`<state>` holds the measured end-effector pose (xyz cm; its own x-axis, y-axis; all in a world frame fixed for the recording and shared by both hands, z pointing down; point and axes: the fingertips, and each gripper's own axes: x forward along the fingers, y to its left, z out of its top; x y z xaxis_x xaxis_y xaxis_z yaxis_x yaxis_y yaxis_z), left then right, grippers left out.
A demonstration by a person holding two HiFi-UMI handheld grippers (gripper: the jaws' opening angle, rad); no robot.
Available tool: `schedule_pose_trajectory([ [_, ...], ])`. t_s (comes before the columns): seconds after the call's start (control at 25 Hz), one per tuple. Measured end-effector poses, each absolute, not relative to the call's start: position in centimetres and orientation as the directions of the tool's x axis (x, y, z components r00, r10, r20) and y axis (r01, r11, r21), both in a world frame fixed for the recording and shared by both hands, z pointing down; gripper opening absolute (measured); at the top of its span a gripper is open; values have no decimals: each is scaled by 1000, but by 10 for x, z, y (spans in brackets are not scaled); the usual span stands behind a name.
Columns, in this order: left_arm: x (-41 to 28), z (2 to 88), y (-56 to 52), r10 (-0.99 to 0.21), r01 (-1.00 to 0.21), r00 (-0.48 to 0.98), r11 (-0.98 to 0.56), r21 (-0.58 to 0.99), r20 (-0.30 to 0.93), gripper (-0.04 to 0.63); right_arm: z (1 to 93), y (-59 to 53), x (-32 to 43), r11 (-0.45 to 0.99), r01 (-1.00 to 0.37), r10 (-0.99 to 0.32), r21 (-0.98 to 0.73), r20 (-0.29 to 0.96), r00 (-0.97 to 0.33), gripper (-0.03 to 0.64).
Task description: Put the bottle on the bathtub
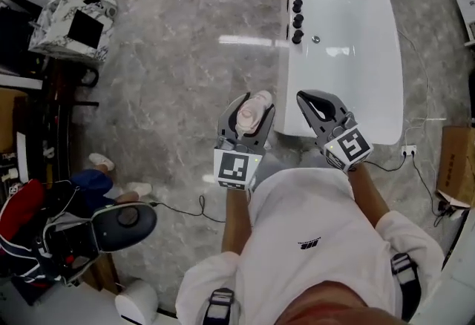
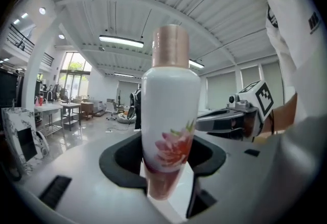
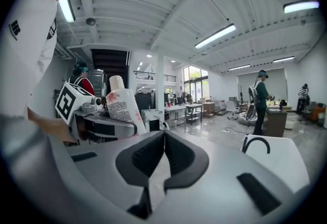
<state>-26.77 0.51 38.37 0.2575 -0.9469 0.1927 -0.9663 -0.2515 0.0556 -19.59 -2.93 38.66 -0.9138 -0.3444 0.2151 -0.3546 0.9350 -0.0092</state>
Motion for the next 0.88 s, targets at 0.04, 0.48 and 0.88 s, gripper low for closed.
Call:
schedule_pose_trajectory([
  [0.04, -263, 387, 0, -940, -960, 279, -273, 57, 196, 224, 389, -33, -189, 926, -378, -368, -3, 219, -904, -5],
  [0.48, -215, 396, -85, -873, -900, 433, -432, 58, 223, 224, 394, -101, -120, 802, -594, -570, -58, 220, -791, -5],
  [0.88, -128, 419, -119, -900, -927, 368, -373, 24, 232, 224, 422, -130, -29, 817, -569, -548, -88, 187, -815, -5],
])
